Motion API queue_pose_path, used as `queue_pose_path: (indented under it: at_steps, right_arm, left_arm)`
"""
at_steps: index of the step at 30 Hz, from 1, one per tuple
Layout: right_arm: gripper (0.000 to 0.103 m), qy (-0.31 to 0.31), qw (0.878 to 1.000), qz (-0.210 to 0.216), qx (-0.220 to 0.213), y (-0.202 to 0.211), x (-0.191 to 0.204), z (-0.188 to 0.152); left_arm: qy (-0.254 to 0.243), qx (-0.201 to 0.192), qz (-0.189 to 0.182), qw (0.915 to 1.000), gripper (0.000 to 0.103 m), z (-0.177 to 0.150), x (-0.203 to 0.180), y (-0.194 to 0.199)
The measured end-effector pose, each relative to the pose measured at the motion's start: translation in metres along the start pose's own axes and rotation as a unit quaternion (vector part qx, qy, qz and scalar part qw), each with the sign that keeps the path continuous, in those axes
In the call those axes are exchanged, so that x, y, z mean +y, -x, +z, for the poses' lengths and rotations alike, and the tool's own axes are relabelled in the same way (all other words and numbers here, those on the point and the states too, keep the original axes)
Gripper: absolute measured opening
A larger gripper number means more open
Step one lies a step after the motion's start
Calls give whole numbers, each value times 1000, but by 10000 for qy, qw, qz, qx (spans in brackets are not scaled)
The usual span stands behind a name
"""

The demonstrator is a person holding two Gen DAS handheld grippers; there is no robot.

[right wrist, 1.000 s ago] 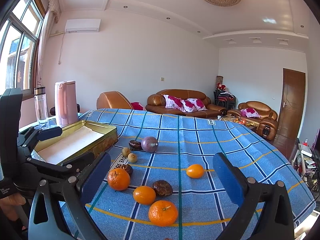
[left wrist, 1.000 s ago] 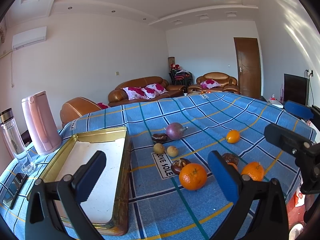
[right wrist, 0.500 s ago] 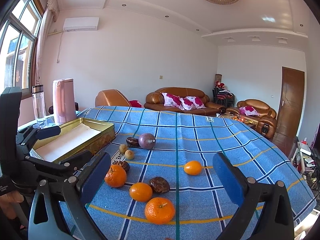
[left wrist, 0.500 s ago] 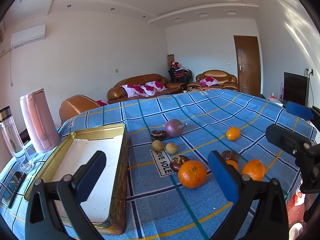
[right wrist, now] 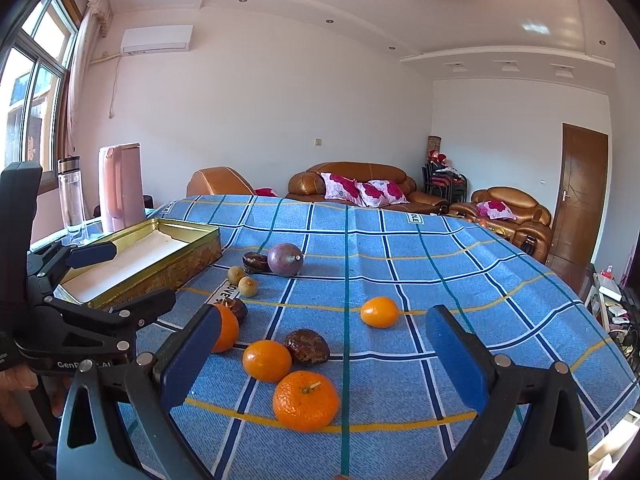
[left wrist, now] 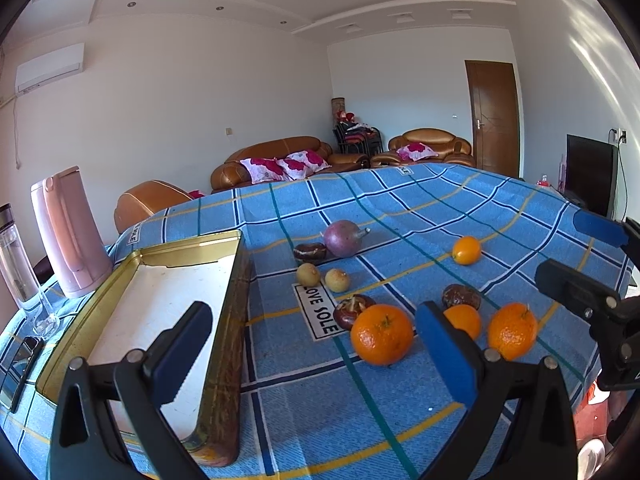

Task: Organize fruits
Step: 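Move both tools down toward two large mandarin oranges on the tablecloth, then close the left gripper on one orange while the right gripper closes on another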

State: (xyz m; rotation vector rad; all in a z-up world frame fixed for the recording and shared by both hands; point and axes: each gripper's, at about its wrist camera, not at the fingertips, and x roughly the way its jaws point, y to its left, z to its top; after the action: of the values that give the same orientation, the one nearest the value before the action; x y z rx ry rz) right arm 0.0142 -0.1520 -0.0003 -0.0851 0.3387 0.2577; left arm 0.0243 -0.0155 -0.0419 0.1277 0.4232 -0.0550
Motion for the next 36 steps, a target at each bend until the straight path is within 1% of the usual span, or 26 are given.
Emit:
queue_pose_path:
  at_steps: [6,10,13,17,19,20,22,23,24,25,27,29,32,34,35,36]
  right_arm:
    - [102,-102,9997,95,213,-9,-8,-18]
    - [101,-127,9990,213,379,-15,-10,-29]
    - [97,-161,9981,342,492,-20,-11,-34]
    - [87,-149,9965,453,683,-31,-9,-39]
    - [82,-133,9955,503,795,-37,-8,-41]
    - [79,-112,9950,498,854,-40,-8,-42]
    - [72,-105,9940,496,973,-46,-8,-45]
    - [66,-116,9933,516,1028,-49,-9,-47]
    - [61,-141,9922,585,1094,-51,-9,-48]
    - [59,-157,9913,637,1145,-54,-9,-50]
    - [51,-157,9907,678,1165,-55,-8,-51]
    - [49,-147,9904,712,1175,-55,-7,-51]
    - [49,-171,9903,736,1164,-56,-8,-52]
    - [49,-187,9898,761,1186,-57,-8,-53]
    - [49,-189,9896,764,1200,-58,-8,-54]
    - [49,-191,9896,759,1207,-59,-8,-54]
  left_arm:
    - [5,234,-80,9997,103,-8,-1,-11]
    - [41,219,-230,9995,103,-7,-3,-12]
    - [-80,285,-304,9991,102,-8,-9,-13]
    - [-76,498,-594,9970,91,-4,-15,-20]
    - [-122,555,-631,9964,89,-1,-20,-24]
    - [-159,593,-654,9960,89,0,-22,-26]
    - [-190,742,-731,9944,84,0,-26,-32]
    - [-201,820,-759,9935,82,0,-27,-35]
    - [-221,897,-778,9927,80,0,-29,-38]
    - [-249,979,-797,9917,78,-1,-30,-42]
    - [-253,1127,-853,9896,68,-1,-31,-48]
    - [-233,1253,-902,9877,64,-1,-32,-54]
    - [-196,1424,-1003,9845,59,-2,-32,-63]
    - [-155,1589,-1123,9808,58,-2,-32,-71]
    - [-90,1635,-1169,9795,56,-3,-30,-73]
    - [-27,1640,-1190,9793,51,-3,-28,-75]
